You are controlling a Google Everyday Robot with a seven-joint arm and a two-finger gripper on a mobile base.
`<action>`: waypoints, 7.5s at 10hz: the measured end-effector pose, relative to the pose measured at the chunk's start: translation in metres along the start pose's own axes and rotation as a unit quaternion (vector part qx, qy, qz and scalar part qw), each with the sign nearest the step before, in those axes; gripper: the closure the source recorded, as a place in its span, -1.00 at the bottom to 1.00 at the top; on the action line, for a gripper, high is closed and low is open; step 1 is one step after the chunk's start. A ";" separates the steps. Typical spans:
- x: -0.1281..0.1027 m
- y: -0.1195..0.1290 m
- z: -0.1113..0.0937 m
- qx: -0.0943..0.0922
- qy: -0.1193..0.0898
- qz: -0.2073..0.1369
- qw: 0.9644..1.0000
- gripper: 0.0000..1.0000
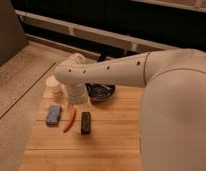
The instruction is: Place the eraser on the white sponge
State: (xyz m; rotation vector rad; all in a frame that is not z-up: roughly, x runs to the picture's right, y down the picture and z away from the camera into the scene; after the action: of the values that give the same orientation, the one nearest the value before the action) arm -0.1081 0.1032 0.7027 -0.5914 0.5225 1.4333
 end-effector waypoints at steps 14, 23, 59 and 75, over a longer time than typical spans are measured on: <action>-0.023 0.015 0.052 -0.047 0.016 0.123 0.991 -0.30; 0.024 0.003 0.035 0.009 -0.003 0.134 0.991 -0.30; 0.019 -0.034 0.068 -0.012 0.013 0.125 0.992 -0.30; 0.034 -0.047 0.113 -0.004 0.058 0.113 0.992 1.00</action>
State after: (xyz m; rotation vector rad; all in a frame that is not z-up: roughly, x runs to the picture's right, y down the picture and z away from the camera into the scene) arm -0.0606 0.2014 0.7682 -0.6396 0.6930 1.6219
